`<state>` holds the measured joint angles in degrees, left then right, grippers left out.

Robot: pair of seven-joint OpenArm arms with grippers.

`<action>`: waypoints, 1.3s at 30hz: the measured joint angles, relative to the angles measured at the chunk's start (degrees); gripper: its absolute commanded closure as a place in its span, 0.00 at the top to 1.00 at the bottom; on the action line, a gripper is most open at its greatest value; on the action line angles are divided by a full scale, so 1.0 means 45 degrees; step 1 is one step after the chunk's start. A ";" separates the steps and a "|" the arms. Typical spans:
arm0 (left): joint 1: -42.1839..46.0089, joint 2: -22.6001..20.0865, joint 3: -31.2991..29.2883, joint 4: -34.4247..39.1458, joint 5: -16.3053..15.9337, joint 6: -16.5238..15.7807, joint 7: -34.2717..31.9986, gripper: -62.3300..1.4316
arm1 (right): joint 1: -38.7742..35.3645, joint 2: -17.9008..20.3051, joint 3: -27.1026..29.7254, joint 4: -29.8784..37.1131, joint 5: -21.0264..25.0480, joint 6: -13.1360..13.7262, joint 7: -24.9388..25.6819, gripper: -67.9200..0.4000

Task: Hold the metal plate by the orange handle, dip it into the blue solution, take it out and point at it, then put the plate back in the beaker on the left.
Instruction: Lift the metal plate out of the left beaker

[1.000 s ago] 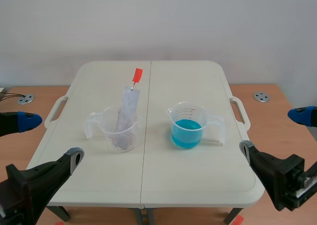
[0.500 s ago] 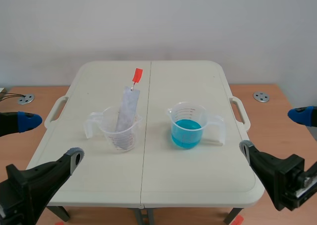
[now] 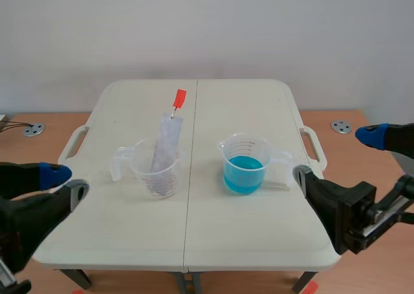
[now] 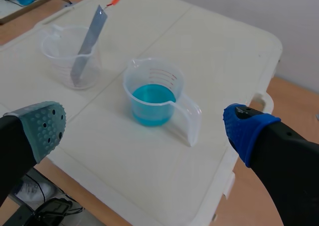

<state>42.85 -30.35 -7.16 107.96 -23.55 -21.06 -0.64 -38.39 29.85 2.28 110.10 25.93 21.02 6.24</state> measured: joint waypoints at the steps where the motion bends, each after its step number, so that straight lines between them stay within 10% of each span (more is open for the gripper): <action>1: 0.0000 0.0000 0.0000 0.0000 0.0107 -0.0005 0.0000 0.05 | 0.0194 0.0000 -0.0180 -0.0005 0.0005 -0.0223 -0.0019 0.98; 17: 0.2215 0.0000 -0.1802 0.0000 0.0267 0.0000 -0.0102 0.04 | 0.5309 -0.0170 -0.3400 -0.3041 0.1394 -0.0539 -0.0131 0.98; 39: 0.4265 0.0005 -0.2331 -0.2229 0.1268 0.0000 -0.1161 0.04 | 1.1720 -0.5600 -0.4707 -1.0229 0.0262 0.0282 -0.2472 0.98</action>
<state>62.04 -30.33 -17.65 97.93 -17.85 -21.06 -5.87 14.35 4.64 -18.90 64.07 27.11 22.28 -4.89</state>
